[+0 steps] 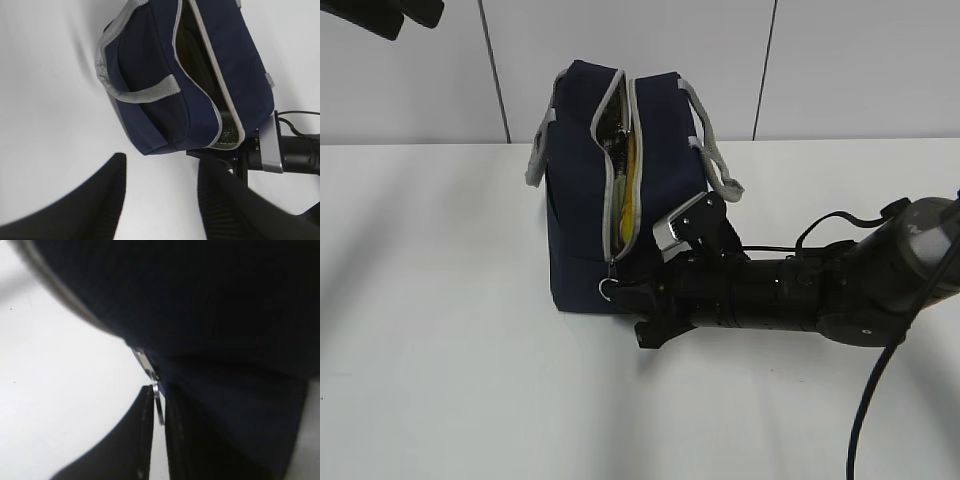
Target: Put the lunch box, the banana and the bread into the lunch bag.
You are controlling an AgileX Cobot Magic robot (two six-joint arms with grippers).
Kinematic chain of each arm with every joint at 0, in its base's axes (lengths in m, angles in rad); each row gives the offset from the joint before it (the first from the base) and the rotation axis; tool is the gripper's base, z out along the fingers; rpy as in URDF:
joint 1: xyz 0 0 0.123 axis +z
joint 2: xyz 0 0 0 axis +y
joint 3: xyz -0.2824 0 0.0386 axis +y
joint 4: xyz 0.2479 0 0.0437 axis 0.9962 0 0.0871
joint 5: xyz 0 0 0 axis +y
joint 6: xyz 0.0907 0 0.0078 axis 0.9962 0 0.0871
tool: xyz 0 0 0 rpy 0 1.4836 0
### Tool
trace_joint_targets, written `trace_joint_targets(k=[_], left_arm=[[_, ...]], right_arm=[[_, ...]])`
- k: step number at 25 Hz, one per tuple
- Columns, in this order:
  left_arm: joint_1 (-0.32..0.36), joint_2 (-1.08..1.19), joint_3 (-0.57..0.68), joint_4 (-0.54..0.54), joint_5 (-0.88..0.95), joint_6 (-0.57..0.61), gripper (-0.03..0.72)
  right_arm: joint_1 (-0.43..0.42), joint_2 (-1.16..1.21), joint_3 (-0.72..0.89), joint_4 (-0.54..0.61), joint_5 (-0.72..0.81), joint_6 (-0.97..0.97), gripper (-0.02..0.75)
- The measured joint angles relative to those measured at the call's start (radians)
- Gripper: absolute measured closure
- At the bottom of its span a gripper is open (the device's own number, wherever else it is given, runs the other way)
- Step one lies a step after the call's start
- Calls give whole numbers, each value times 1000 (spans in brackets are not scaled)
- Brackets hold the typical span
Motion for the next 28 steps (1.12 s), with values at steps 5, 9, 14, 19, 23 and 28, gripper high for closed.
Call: trace_joint_targets(k=[5, 9, 14, 19, 23, 28], left_arm=[[0, 7, 0, 0, 0, 0, 347], [0, 7, 0, 0, 0, 0, 347], [0, 7, 0, 0, 0, 0, 347], [0, 7, 0, 0, 0, 0, 347], [0, 7, 0, 0, 0, 0, 347], [0, 7, 0, 0, 0, 0, 347]], right_arm=[[0, 0, 0, 2, -8, 2, 743], [0, 0, 0, -5, -10, 2, 754], [0, 0, 0, -48, -7, 44, 754], [0, -65, 13, -101, 23, 67, 754], [0, -109, 32, -123, 66, 71, 754], [0, -126, 41, -148, 83, 83, 754]])
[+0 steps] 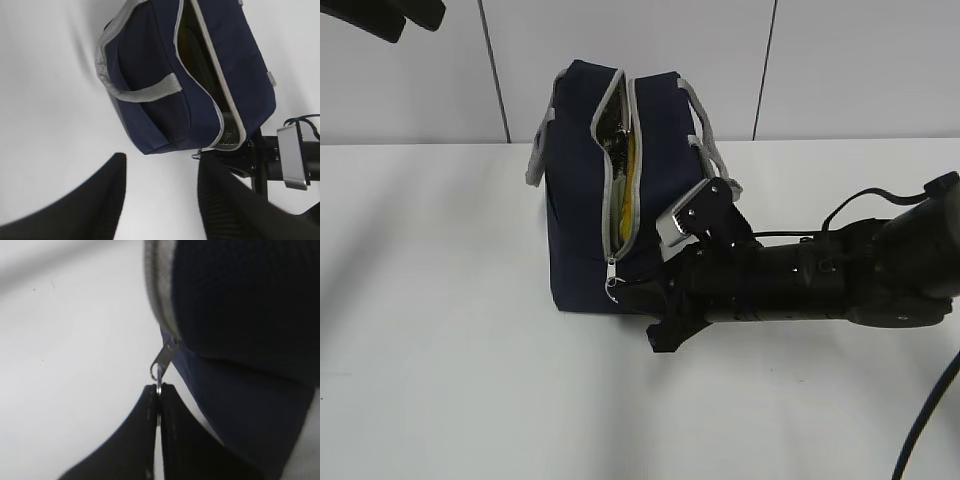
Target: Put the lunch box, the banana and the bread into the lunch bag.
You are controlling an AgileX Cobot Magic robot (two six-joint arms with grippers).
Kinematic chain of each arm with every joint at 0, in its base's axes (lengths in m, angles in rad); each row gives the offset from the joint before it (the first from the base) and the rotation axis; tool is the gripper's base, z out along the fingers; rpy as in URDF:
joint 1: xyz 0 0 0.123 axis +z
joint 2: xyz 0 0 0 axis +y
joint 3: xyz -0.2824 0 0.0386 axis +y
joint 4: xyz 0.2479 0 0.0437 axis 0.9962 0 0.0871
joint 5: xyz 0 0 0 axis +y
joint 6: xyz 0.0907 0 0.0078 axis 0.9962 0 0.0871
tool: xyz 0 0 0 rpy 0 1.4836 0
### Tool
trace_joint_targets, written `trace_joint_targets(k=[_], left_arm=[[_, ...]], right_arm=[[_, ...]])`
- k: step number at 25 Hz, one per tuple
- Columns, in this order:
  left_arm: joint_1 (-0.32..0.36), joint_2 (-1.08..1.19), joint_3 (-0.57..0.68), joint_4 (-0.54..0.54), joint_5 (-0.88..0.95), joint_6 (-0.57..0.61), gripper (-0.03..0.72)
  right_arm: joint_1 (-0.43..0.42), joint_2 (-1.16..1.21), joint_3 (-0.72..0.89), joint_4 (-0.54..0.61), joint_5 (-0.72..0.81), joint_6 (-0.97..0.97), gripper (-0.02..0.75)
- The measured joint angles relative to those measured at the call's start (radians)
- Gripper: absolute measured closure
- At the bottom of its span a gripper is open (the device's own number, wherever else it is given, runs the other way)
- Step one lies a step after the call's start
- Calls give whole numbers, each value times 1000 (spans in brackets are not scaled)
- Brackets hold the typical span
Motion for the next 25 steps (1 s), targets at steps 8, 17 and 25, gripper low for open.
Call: trace_joint_targets(k=[8, 17, 25], left_arm=[[0, 0, 0, 0, 0, 0, 347], [0, 0, 0, 0, 0, 0, 347], [0, 0, 0, 0, 0, 33, 347]], right_arm=[[0, -110, 5, -70, 4, 15, 754], [0, -191, -36, -131, 41, 74, 754], [-6, -231, -221, -498, 75, 429, 754]])
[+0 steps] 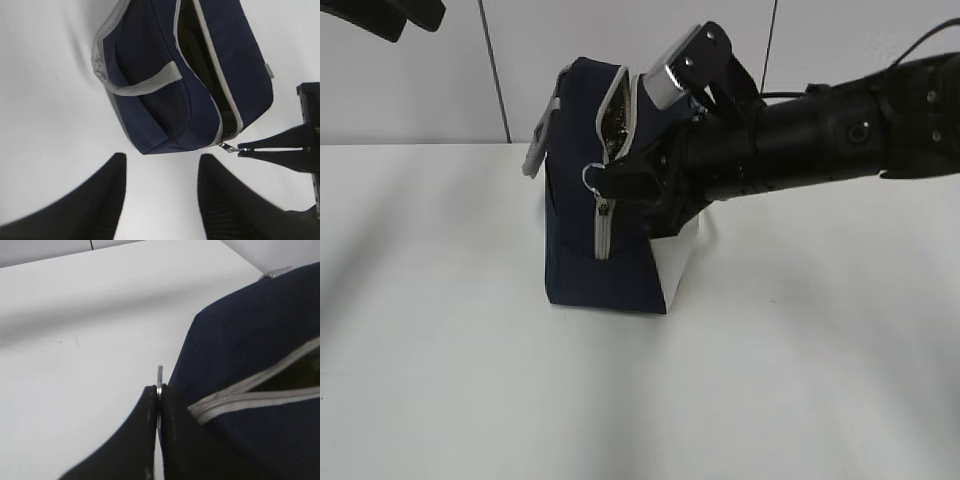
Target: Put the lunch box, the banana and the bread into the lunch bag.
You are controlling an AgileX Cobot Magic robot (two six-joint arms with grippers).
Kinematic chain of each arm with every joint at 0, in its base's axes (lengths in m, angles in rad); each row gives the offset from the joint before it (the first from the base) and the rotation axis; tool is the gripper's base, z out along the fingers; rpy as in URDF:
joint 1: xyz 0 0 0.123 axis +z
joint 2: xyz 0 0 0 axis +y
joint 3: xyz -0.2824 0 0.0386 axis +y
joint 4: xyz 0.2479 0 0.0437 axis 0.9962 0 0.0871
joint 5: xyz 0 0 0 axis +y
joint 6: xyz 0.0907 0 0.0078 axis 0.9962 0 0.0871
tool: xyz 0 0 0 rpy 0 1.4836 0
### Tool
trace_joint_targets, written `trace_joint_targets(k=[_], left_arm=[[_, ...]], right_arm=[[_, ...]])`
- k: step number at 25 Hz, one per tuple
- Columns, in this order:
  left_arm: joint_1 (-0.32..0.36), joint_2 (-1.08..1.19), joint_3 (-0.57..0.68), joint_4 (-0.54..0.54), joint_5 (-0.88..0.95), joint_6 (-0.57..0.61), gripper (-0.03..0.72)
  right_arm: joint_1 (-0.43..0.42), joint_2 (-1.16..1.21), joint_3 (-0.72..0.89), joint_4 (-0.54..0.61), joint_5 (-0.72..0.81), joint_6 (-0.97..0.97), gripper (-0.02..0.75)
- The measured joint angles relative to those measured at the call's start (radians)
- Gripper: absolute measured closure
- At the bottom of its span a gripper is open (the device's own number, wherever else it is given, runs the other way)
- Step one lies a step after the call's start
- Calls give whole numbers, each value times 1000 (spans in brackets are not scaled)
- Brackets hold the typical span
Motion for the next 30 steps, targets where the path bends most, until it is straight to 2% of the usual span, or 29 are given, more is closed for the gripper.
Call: trace_joint_targets(k=[4, 7, 13, 19, 23, 30], left_arm=[[0, 0, 0, -22, -1, 32, 349], [0, -5, 58, -85, -11, 88, 349], [0, -42, 330, -218, -172, 250, 349], [1, -73, 545, -444, -319, 504, 349], [1, -73, 583, -503, -359, 583, 349], [2, -73, 585, -514, -388, 630, 351]], right_arm=[[-32, 0, -78, -113, -36, 126, 754], [-53, 0, -122, -161, -57, 176, 754], [-59, 2, -181, -202, -65, 226, 754], [-59, 12, -192, -210, -77, 269, 754], [-59, 12, -193, -224, -120, 299, 754], [-59, -20, -193, -238, -98, 316, 754]])
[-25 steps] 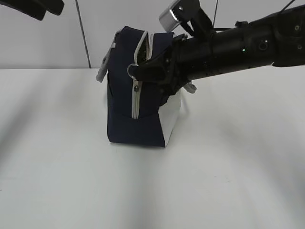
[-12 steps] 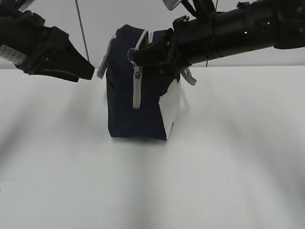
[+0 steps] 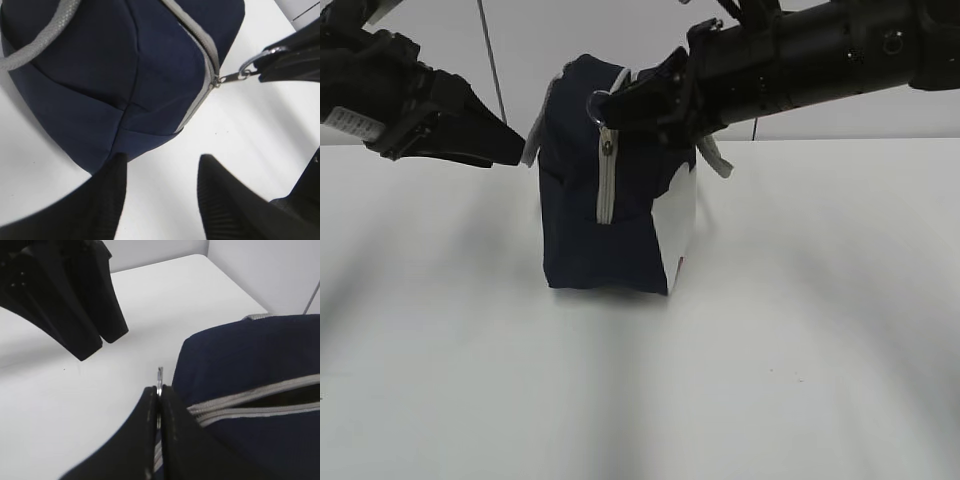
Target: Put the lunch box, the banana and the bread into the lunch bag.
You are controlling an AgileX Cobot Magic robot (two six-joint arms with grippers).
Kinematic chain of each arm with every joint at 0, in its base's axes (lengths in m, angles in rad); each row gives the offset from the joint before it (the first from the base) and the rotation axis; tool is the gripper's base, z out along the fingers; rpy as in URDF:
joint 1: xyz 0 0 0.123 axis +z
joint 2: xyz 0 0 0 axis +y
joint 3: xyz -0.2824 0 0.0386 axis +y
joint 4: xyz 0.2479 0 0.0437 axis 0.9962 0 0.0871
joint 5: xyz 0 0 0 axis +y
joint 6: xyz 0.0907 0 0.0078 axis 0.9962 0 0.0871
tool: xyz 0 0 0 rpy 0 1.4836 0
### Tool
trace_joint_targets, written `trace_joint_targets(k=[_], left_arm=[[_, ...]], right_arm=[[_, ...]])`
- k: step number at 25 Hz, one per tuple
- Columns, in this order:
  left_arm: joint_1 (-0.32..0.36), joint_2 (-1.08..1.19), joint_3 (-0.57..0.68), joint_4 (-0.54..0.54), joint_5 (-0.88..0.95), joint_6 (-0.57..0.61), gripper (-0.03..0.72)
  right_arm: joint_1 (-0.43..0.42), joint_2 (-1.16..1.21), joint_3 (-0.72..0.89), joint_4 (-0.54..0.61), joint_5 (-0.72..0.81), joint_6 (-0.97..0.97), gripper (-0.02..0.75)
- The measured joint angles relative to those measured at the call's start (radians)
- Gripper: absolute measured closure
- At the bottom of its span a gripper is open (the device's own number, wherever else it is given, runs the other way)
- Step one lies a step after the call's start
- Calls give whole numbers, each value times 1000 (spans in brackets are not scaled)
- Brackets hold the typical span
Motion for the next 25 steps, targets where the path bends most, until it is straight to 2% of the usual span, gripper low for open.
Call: trace_joint_targets(k=[10, 22, 25], left_arm=[[1, 1, 0, -27, 0, 9, 354], [1, 1, 0, -40, 24, 14, 359], [1, 1, 0, -40, 24, 15, 359]], right_arm=[[0, -15, -17, 1, 96, 1, 754], [0, -15, -78, -2, 115, 2, 754], [0, -15, -80, -38, 106, 38, 754]])
